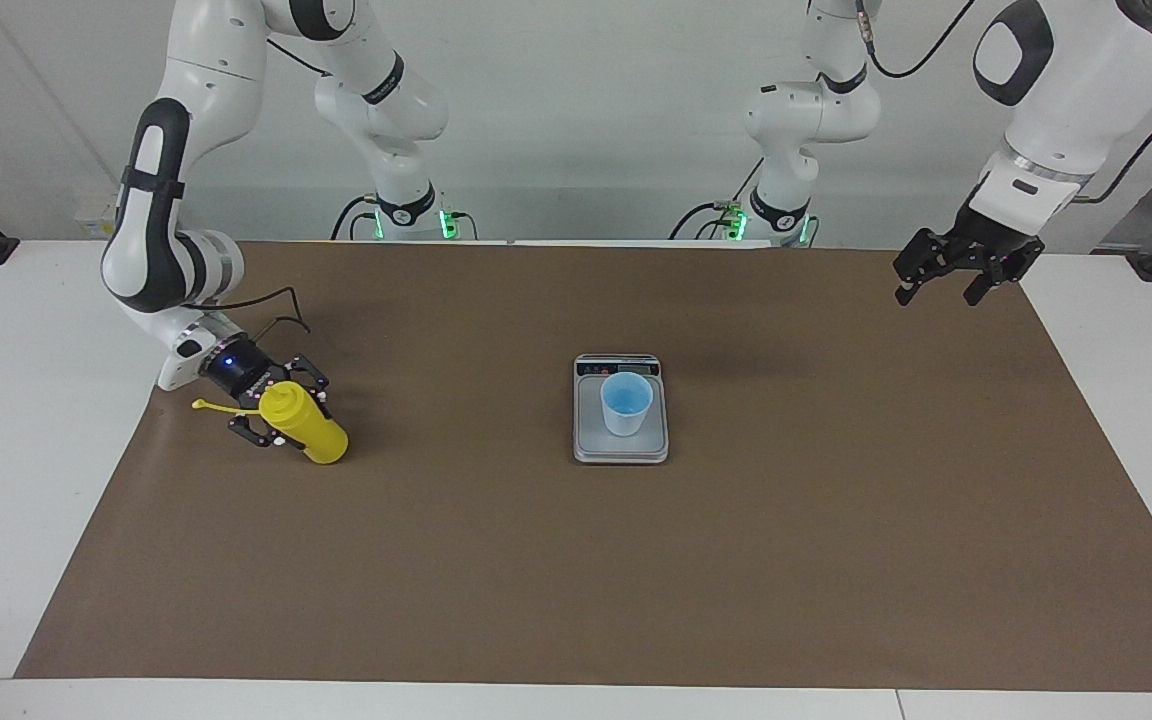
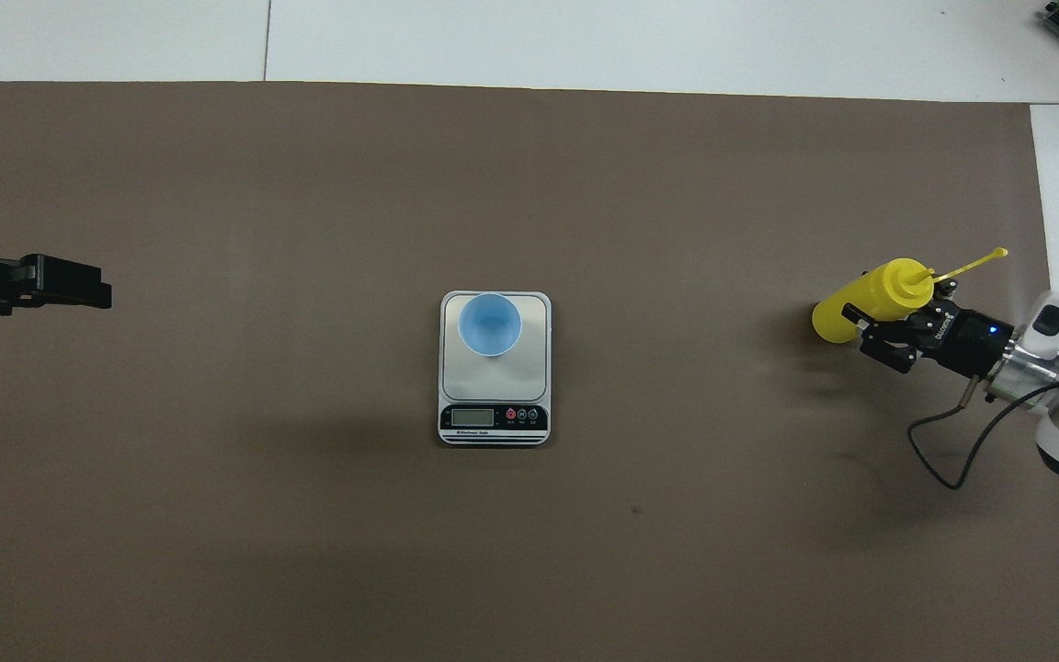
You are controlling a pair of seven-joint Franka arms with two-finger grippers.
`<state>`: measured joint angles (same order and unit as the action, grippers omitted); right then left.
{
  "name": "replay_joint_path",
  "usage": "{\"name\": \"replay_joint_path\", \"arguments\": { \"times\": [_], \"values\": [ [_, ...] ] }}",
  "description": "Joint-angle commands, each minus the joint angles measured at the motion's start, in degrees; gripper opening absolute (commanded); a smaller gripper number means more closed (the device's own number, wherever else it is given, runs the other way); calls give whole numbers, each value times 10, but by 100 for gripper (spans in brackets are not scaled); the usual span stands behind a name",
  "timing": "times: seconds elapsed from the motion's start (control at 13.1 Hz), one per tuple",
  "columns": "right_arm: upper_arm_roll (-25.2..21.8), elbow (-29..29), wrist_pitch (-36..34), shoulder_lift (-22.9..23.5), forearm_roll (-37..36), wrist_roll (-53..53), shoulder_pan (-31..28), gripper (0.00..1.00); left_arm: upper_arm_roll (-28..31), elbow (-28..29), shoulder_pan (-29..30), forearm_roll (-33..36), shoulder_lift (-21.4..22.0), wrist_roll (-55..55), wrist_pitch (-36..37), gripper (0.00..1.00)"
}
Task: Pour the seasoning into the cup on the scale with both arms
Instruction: 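Grasp the yellow bottle with the right gripper and lift it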
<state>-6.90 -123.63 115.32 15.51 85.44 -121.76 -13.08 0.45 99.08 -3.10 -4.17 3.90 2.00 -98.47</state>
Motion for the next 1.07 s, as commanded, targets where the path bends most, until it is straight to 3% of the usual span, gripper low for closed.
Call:
{"name": "replay_joint_path", "arguments": {
  "times": [0.0,0.31,1.0],
  "values": [
    [2,-3,35,-50,10,42,30,59,0,6,4,-5,5,2,3,100],
    [2,-7,97,-91,3,48,85,60,0,6,4,-4,5,2,3,100],
    [1,-3,248,-111,-34,118,213,62,0,6,4,-5,5,2,3,100]
  ]
}}
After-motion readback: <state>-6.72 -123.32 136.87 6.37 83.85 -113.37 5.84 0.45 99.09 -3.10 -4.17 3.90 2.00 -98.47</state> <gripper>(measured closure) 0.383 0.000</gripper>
